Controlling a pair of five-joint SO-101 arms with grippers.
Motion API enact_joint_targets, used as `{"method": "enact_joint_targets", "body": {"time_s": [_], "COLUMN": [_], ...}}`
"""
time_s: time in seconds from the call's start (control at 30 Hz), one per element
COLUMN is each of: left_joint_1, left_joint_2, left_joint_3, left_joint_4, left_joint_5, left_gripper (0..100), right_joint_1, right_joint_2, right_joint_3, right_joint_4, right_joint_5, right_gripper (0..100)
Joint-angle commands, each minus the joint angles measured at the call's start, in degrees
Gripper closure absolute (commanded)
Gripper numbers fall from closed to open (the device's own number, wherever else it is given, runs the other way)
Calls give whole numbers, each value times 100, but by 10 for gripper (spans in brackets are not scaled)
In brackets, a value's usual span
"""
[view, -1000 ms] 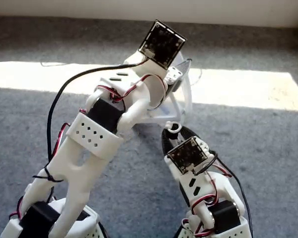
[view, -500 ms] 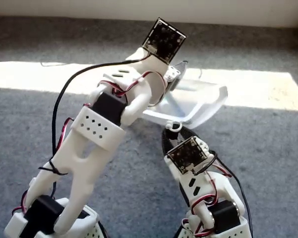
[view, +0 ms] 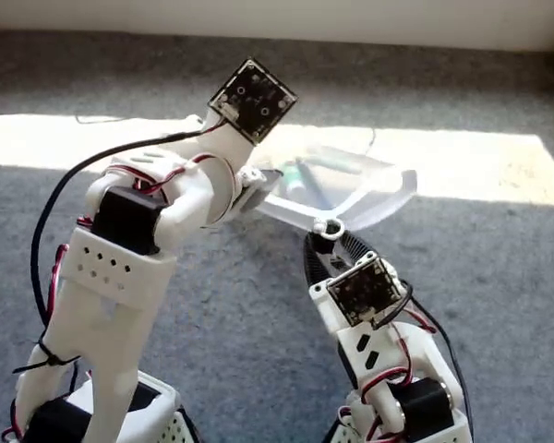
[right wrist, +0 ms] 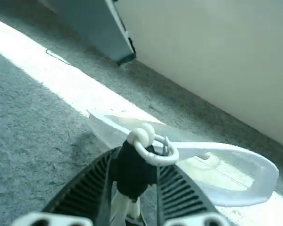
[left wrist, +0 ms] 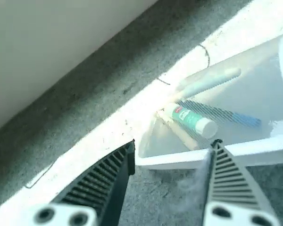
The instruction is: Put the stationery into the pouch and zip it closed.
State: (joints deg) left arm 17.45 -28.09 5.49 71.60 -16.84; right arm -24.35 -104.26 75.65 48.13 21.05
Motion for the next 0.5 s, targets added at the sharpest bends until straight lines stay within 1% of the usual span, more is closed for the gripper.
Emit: {"method": "enact_joint_targets", "body": {"time_s": [0.0, 0.1, 0.23, 0.37, 0.47], "left_joint_1": [-13, 31, 57, 338, 585], "left_joint_2": [-242, -374, -840, -1455, -1851], "left_joint_3": [-110, 295, 927, 1789, 2510], "left_joint_4": [325, 308, 62, -281, -730], "left_joint_5": [-431, -651, -800, -800, -800], "left_gripper": [748, 748, 748, 747, 747], "right_joint_1": [66, 66, 66, 57, 40], "right_joint_2": [-66, -66, -66, -66, -66], "right_joint_3": [-444, -444, -444, -444, -444], "right_joint_4": [-4, -4, -13, -13, -101], "right_joint_5": [-114, -123, -123, -132, -141], "right_gripper": [994, 994, 994, 994, 994]}}
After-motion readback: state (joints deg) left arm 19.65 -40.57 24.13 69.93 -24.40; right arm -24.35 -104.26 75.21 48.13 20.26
